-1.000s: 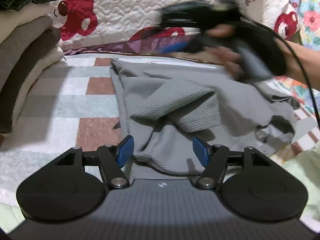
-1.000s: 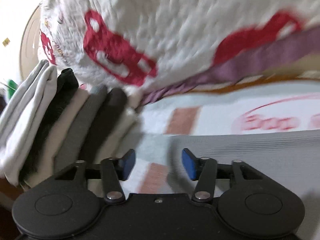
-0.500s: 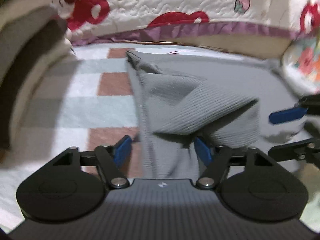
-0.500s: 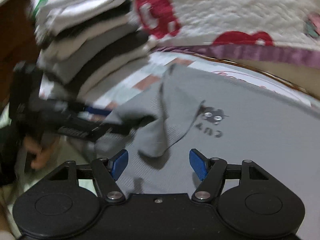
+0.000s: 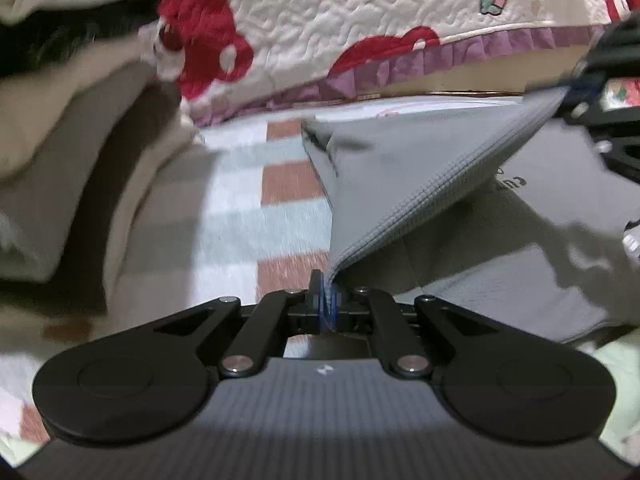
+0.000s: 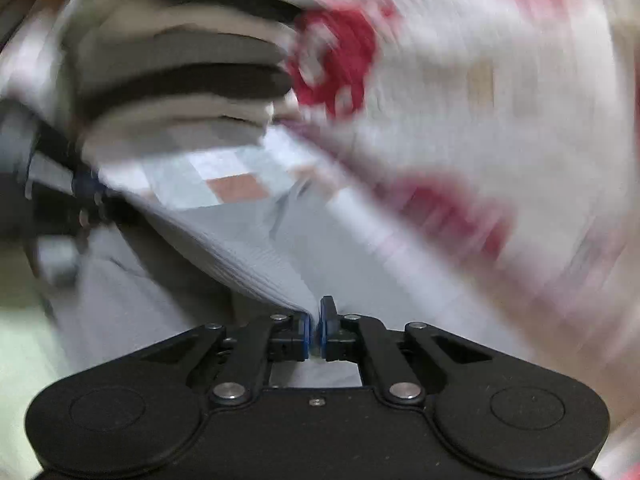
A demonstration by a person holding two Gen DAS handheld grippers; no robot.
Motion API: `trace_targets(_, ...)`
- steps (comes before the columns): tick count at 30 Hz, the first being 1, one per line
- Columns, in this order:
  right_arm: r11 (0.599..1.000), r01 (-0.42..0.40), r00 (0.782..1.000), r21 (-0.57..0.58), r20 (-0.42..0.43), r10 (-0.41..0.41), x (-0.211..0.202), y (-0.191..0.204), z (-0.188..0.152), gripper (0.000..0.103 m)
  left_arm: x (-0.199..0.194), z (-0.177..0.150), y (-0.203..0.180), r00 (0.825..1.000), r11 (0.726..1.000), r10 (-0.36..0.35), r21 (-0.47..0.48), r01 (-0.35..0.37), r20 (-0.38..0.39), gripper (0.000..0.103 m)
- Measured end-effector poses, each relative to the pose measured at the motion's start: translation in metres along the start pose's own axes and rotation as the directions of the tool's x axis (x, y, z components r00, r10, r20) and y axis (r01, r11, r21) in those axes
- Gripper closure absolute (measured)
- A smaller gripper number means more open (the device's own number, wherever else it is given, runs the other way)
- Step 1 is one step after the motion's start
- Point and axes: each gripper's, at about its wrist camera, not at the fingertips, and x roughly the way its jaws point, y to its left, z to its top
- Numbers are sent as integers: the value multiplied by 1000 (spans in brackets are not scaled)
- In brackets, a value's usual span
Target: Fold clothes
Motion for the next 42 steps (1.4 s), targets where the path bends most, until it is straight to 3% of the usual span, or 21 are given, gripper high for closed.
trace_targets(1, 995, 35, 999, -90, 20, -33, -10, 10, 6, 99, -3, -2, -1, 1000, 1000, 2, 9, -2, -5, 101)
trace_targets(3, 998, 14, 1000, -67, 7, -13, -15, 15, 6, 99, -6, -6, -5, 1000, 999, 21, 48, -20, -5, 100)
trace_targets(5, 999, -9, 997, -39, -79, 6, -2, 20, -12, 99, -5, -11, -8, 999, 997, 32, 66, -31, -19, 100)
trace_targets(7, 997, -76, 979, -11, -192, 73, 15, 21, -33, 101, -3, -12, -7, 998, 997, 52, 61, -50, -40, 100)
trace_targets(9, 991, -106, 964, 76, -238, 121, 18, 12, -44, 100, -3, -11, -4, 997, 997, 64, 51, -62, -47, 100)
trace_targets(10, 982, -114, 962, 147, -229, 146, 15, 3, -45, 98, -4, -10, -3, 997, 997, 59, 43, -57, -46, 100)
trace_targets(12, 938, -149, 959, 312, -187, 214, 11, -16, -45, 75, -6, -8, -2, 997, 998, 56, 30, -54, -45, 100)
trace_targets(14, 848, -210, 939, 487, -141, 313, 14, -31, -53, 56, -8, -7, -1, 998, 999, 53, 10, -53, -42, 100)
trace_targets(16, 721, -253, 913, 645, -87, 398, 19, -45, -65, 55, -9, -8, -1, 998, 999, 53, -4, -53, -38, 101)
trace_targets(18, 567, -268, 887, 779, -29, 460, 26, -56, -80, 50, -11, -9, -2, 998, 999, 50, 2, -50, -29, 102)
trace_targets(20, 407, -272, 864, 872, 35, 503, 33, -66, -94, 49, -17, -7, -4, 999, 999, 33, 15, -33, -25, 102)
trace_targets(21, 349, -280, 852, 894, 64, 520, 34, -66, -99, 49, -18, -5, -3, 999, 1000, 14, 8, -13, -35, 102)
trace_targets(22, 294, -290, 838, 911, 94, 537, 35, -65, -103, 49, -17, -5, 0, 999, 1000, 3, -4, -3, -53, 102)
trace_targets(25, 217, -338, 795, 916, 154, 587, 36, -56, -106, 49, -8, -8, 12, 993, 999, 2, -37, -6, -120, 102)
trace_targets(27, 245, -338, 795, 909, 136, 591, 36, -50, -104, 48, -7, -9, 17, 989, 998, 37, -47, -44, -144, 101)
trace_targets(30, 292, -338, 803, 895, 112, 586, 34, -46, -97, 48, -15, -4, 26, 987, 987, 112, -99, -124, -118, 93)
trace_targets(32, 314, -337, 804, 888, 98, 587, 33, -46, -93, 47, -21, 0, 37, 992, 982, 91, -156, -104, -89, 92)
trace_targets(35, 352, -332, 810, 875, 73, 582, 33, -46, -90, 46, -29, 5, 44, 1000, 967, -20, -254, 14, -20, 90)
trace_targets(37, 362, -331, 812, 871, 68, 579, 32, -44, -90, 44, -32, 10, 40, 994, 952, -109, -286, 112, 25, 85)
trace_targets(42, 374, -367, 797, 852, 81, 598, 25, -40, -91, 41, -21, 30, -4, 963, 948, -262, -172, 268, 59, 71)
